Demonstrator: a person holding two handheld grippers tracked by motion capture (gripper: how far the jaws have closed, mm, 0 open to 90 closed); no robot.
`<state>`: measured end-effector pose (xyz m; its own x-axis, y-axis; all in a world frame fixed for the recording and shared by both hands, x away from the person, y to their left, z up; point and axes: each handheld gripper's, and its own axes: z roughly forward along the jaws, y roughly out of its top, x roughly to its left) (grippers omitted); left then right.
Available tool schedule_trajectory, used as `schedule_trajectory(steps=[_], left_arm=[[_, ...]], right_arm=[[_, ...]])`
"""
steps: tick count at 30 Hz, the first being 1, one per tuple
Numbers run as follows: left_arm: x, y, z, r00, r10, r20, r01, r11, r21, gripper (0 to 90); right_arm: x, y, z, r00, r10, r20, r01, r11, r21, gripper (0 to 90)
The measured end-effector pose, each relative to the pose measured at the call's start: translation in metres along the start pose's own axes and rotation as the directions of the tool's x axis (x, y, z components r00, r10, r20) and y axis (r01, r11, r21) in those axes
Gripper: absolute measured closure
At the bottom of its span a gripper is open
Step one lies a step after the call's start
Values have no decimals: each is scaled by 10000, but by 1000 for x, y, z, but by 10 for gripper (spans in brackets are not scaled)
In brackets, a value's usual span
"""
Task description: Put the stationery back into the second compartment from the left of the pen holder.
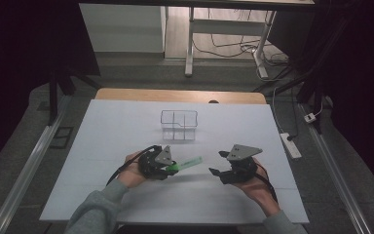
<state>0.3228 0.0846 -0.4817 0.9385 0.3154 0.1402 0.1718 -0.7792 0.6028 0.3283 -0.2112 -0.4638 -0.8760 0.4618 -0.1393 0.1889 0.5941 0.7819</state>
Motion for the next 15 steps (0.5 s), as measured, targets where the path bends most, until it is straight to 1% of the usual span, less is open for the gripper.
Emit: schedule_trajectory(steps=[2,4,7,10,12,14,15], left_arm=[[0,1,0,10000,19,6,-19,10000,1,665],[0,1,1,10000,48,2,-48,10000,40,665],[0,2,2,10000,72,4,-72,9999,81,665],[-1,2,3,9999,116,29,-116,9999,121,665],[-1,2,3,9999,130,38,-130,9998,142,664],[-1,3,3,9999,155,37,-155,9998,141,664],[-1,3,3,9999,154,55,-155,9998,134,664]], right_arm=[[1,3,2,9999,-56,-91,56,10000,51,292],[3,9,7,9991,-313,-282,319,9993,215,292],[6,18,14,9972,-601,-437,618,9973,387,292],[9,25,21,9957,-710,-603,741,9960,502,292],[10,29,25,9944,-819,-671,863,9940,670,292],[12,32,29,9934,-847,-775,898,9938,653,296],[12,34,31,9924,-931,-810,989,9926,706,297]])
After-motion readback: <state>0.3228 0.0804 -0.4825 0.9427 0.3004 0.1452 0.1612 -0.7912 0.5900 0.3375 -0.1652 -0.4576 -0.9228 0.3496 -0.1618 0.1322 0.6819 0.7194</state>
